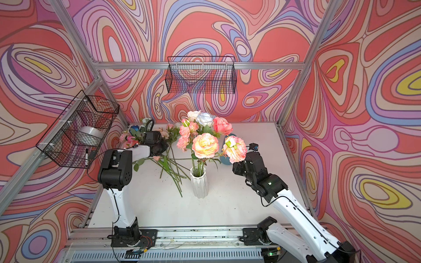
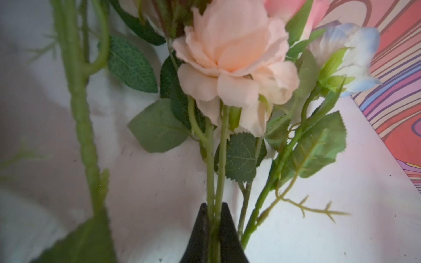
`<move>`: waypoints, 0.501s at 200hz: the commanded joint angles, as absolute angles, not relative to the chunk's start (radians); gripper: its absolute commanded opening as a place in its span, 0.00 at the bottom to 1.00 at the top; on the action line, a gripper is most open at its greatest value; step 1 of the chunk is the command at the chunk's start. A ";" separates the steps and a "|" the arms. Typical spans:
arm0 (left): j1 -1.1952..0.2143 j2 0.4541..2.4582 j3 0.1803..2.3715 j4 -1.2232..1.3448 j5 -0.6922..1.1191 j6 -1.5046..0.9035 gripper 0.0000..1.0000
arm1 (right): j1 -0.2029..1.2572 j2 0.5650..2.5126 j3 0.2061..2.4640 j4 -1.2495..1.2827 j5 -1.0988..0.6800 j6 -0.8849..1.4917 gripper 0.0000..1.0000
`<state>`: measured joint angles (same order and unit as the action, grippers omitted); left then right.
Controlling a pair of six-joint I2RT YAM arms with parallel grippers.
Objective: Arrange flowers in a vase
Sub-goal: Pick up the flower from the flowers.
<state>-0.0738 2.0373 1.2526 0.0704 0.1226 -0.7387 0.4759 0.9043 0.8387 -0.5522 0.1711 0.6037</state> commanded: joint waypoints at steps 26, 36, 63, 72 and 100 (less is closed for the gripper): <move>-0.066 1.709 1.127 0.183 0.087 -0.759 0.00 | 0.470 0.897 0.867 -0.573 0.193 0.595 0.55; -0.067 1.629 1.100 0.195 0.088 -0.756 0.00 | 0.470 0.896 0.867 -0.571 0.192 0.595 0.55; -0.070 1.396 1.028 0.207 0.082 -0.743 0.00 | 0.469 0.894 0.864 -0.565 0.188 0.597 0.54; -0.073 1.318 1.018 0.198 0.091 -0.735 0.00 | 0.470 0.894 0.862 -0.566 0.186 0.600 0.54; -0.138 1.079 1.031 0.133 0.078 -0.649 0.00 | 0.469 0.895 0.867 -0.563 0.179 0.603 0.54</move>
